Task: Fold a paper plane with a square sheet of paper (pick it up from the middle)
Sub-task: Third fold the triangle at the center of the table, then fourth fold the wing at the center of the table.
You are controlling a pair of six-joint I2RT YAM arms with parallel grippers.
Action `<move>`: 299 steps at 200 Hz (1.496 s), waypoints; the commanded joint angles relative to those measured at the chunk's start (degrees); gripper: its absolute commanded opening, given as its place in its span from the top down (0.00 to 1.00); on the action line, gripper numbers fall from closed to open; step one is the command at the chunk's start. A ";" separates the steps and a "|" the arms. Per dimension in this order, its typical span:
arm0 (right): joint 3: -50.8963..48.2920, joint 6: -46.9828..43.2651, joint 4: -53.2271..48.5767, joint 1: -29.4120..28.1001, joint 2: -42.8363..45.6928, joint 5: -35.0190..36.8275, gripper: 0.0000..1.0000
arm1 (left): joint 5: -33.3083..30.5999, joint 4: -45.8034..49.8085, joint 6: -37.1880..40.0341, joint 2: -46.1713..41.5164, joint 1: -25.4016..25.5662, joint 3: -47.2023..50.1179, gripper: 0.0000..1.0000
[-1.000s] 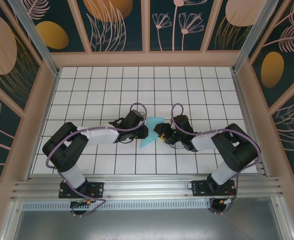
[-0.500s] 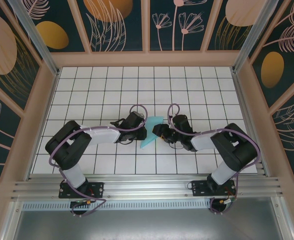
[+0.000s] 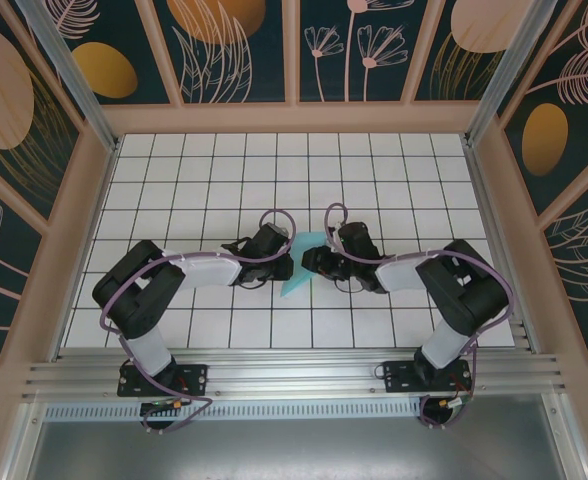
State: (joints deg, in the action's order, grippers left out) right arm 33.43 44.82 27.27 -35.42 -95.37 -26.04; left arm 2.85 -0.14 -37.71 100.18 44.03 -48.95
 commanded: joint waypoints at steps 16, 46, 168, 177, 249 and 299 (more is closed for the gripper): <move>2.64 -3.20 -4.11 -0.40 -1.09 -1.12 0.71 | -1.27 0.77 -0.06 -0.61 -0.16 -0.67 0.78; 3.78 -3.38 -7.00 -0.41 -1.21 0.63 0.80 | -0.61 0.07 0.61 -4.02 -0.09 0.51 0.74; 4.38 13.26 -8.50 -3.59 -0.37 4.33 0.88 | 5.26 -9.52 2.49 -19.13 2.23 14.73 0.56; 4.12 14.62 -7.82 -4.14 -0.08 4.68 0.88 | 4.82 -9.57 3.36 -19.11 3.10 14.84 0.56; 4.54 17.59 -9.51 -5.54 0.59 6.77 0.87 | -4.02 -6.32 8.18 -13.23 7.89 12.30 0.53; 5.49 17.52 -10.30 -5.55 0.03 6.26 0.86 | -7.50 -7.33 8.18 -12.21 8.72 11.76 0.53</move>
State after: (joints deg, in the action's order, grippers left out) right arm 37.65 61.87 17.96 -40.60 -95.83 -20.43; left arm -1.28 -7.07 -30.94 87.11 52.18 -35.38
